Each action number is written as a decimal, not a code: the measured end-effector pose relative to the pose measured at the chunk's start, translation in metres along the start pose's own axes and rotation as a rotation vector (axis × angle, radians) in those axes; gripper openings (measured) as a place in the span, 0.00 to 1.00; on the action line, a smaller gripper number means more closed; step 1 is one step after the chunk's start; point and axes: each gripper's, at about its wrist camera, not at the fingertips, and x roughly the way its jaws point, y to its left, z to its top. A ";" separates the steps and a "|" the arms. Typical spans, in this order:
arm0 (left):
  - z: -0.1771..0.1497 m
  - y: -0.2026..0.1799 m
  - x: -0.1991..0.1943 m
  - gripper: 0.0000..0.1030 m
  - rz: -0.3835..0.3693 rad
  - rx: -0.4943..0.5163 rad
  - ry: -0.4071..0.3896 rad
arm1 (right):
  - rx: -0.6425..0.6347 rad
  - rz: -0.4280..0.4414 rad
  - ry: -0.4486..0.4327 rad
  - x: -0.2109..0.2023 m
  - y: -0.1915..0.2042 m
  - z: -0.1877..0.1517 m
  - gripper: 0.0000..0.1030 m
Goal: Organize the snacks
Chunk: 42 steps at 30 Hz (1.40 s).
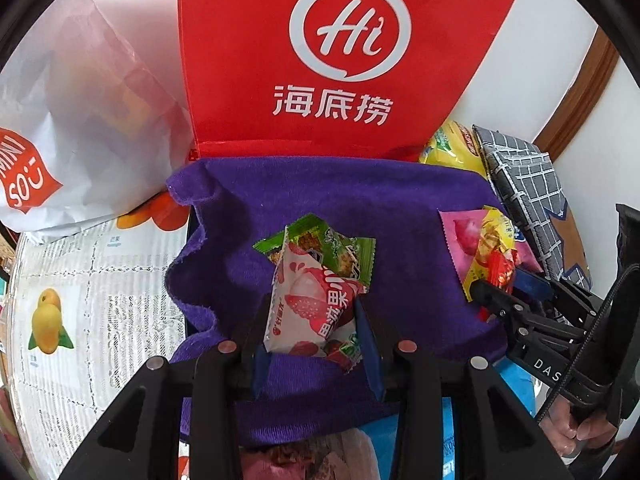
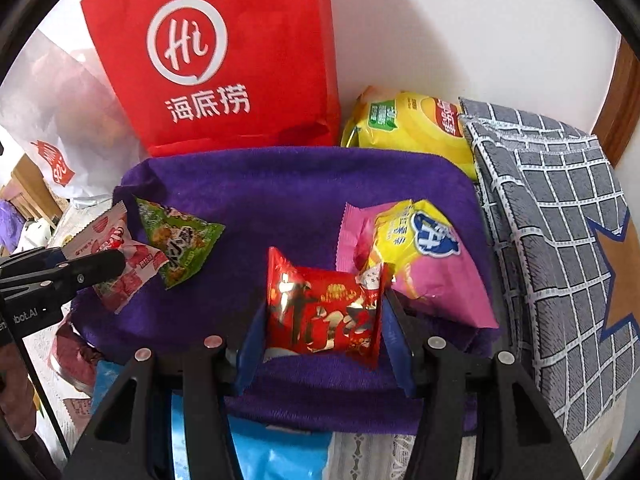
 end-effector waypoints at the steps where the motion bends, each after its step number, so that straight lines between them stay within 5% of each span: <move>1: 0.000 0.000 0.003 0.36 -0.002 -0.001 0.004 | 0.000 -0.003 0.001 0.002 -0.001 0.000 0.53; 13: -0.004 0.003 0.017 0.36 -0.022 -0.018 0.023 | -0.013 -0.031 0.028 0.014 -0.004 0.000 0.56; 17: -0.004 0.002 0.018 0.36 -0.027 -0.016 0.031 | -0.005 -0.034 0.023 0.011 -0.005 -0.002 0.67; 20: -0.003 0.000 0.018 0.52 -0.027 -0.018 0.044 | 0.010 -0.013 0.010 0.007 -0.007 -0.003 0.75; 21: -0.003 0.000 0.017 0.64 -0.017 -0.016 0.044 | 0.013 -0.007 0.007 0.005 -0.006 -0.004 0.79; 25: -0.003 -0.004 0.004 0.71 0.017 -0.005 0.018 | 0.005 -0.011 -0.016 -0.007 -0.002 -0.005 0.83; 42: -0.030 -0.011 -0.069 0.72 0.071 0.015 -0.051 | 0.042 -0.054 -0.124 -0.089 0.006 -0.025 0.83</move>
